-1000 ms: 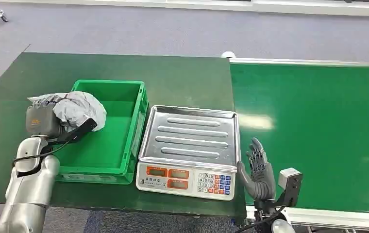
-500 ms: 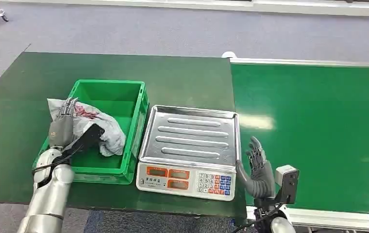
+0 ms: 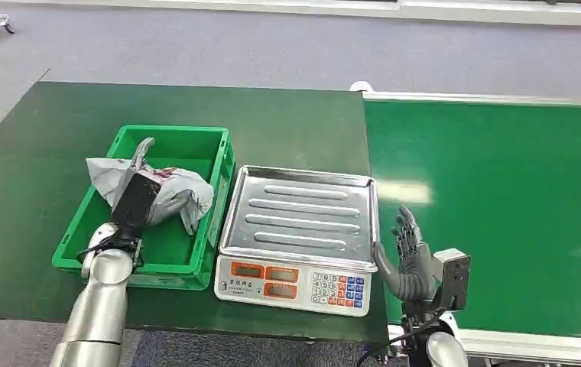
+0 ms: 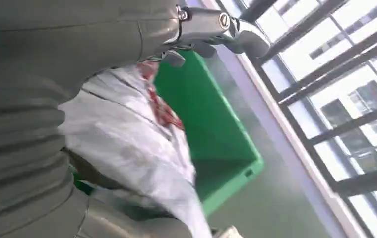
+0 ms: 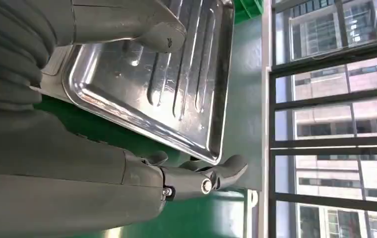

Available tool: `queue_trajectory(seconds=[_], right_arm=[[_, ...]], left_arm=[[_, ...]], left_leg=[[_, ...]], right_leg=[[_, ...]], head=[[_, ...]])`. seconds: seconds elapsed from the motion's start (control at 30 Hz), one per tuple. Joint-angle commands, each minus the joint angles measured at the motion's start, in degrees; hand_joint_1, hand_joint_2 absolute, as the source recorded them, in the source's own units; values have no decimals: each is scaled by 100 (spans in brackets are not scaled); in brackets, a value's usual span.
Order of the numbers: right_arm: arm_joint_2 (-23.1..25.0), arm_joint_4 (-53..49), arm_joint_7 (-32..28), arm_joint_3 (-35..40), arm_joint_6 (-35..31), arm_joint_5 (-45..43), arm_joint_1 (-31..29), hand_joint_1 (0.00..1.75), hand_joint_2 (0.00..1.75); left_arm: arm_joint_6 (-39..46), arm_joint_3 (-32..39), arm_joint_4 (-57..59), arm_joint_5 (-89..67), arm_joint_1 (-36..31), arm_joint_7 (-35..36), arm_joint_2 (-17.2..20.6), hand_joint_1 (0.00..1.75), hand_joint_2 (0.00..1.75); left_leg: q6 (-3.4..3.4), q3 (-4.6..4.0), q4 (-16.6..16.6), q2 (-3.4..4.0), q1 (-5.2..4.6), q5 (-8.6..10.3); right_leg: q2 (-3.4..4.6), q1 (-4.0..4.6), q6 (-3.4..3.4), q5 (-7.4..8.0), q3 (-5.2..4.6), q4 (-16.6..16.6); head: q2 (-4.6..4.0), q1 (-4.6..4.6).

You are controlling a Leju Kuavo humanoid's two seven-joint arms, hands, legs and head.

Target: Moved the parcel from conveyor to table for the left to box.

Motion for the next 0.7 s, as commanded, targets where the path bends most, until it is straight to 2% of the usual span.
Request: queue_trajectory(seconds=[0.03, 0.1, 0.23, 0.3, 0.4, 0.53, 0.7], right_arm=[[-143, 379, 10, 82, -31, 3, -256, 0, 175], [-142, 437, -11, 138, -37, 31, -378, 0, 175], [-126, 727, 109, 401, -124, 141, -763, 0, 175], [-137, 811, 145, 537, -227, 120, -904, 0, 175], [-128, 788, 167, 681, -259, 52, -996, 0, 175], [-109, 798, 257, 825, -321, -96, -1127, 0, 175], [-12, 833, 118, 908, -399, -233, -1046, 0, 175]], left_arm=[[-234, -296, 8, 271, -68, -49, -31, 0, 175], [-543, -384, -124, 733, -41, -164, -163, 0, 175], [-714, -867, -33, 1311, -311, 134, -523, 0, 175], [-669, -1133, 89, 1546, -446, 200, -568, 0, 175], [-827, -1218, 137, 2203, -448, 245, -776, 0, 175], [-1006, -1672, 281, 2774, -368, 222, -940, 0, 175], [-975, -1900, 782, 3302, -373, -76, -1181, 0, 175]], left_leg=[[2, 5, -5, 1, 0, 1], [3, 7, -6, 1, -1, 2], [4, 5, -3, -10, 4, 5], [4, -1, 2, -11, 3, 5], [6, 2, 1, -9, 2, 6], [8, 8, -2, -8, 1, 6], [8, 13, -6, -10, -1, 6]], right_leg=[[-5, 1, 0, 1, 6, -5], [-5, 0, 0, 1, 8, -6], [-21, 4, 1, 3, 13, -10], [-15, 0, 1, 3, 6, -4], [-14, -4, 6, 6, 7, -4], [-15, -6, 9, 8, 15, -8], [-17, -8, 9, 7, 19, -9]], head=[[0, 0], [0, 0], [0, -2], [0, 0], [0, 0], [0, 0], [0, 0]])
